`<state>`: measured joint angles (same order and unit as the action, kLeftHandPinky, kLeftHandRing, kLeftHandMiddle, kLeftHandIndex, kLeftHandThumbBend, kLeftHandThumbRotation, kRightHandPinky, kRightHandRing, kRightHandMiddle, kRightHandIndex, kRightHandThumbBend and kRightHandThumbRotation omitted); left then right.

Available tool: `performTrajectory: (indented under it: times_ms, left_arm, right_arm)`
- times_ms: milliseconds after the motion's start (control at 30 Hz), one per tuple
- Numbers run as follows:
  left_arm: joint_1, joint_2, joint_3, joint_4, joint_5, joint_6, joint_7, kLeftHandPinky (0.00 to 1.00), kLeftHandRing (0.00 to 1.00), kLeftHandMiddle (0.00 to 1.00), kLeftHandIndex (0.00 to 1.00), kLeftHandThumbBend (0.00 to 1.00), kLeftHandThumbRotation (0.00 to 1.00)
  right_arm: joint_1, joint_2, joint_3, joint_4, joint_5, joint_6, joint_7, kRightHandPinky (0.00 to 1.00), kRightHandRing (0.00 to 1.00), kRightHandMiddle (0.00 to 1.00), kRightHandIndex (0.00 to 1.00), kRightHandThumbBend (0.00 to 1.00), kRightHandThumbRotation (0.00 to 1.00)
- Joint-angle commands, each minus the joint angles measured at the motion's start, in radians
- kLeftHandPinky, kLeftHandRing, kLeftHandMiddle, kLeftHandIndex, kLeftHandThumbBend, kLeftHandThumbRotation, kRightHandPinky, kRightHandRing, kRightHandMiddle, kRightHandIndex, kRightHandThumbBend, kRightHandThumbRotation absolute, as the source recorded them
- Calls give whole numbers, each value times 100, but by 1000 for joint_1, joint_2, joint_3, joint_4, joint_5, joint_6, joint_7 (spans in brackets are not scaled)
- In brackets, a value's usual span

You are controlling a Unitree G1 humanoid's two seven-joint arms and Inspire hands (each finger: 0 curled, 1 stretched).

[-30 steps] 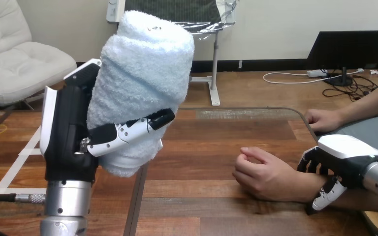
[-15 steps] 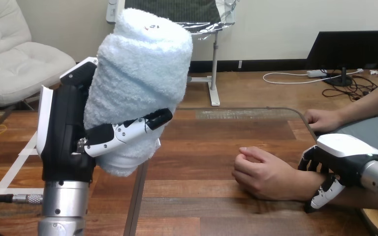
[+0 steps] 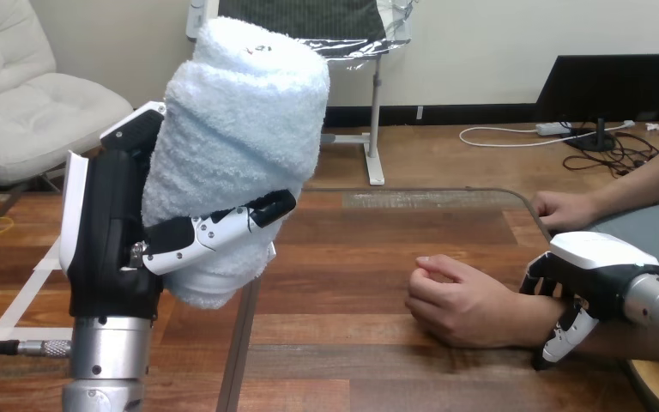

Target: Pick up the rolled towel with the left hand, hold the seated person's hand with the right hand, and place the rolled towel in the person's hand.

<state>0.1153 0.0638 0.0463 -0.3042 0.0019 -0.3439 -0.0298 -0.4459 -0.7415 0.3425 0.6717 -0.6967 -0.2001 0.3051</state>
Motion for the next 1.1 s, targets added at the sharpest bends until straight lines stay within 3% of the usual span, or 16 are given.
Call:
performTrajectory:
  times_ms: [0, 467, 1067]
  left_arm:
    - [-67, 2, 12, -4, -17, -31, 1, 16, 22, 29, 36, 43, 0]
    - [-71, -3, 12, 2, -16, -34, -1, 16, 22, 28, 36, 44, 0]
    - [-73, -3, 11, 6, -8, -29, 0, 16, 22, 28, 36, 45, 0]
  right_arm:
    - [25, 28, 57, 47, -34, 42, 30, 43, 55, 62, 66, 92, 8]
    - [26, 13, 70, 28, -31, 59, 69, 42, 52, 59, 65, 97, 0]
    - [43, 5, 51, 26, -9, 19, 16, 28, 38, 45, 49, 95, 0]
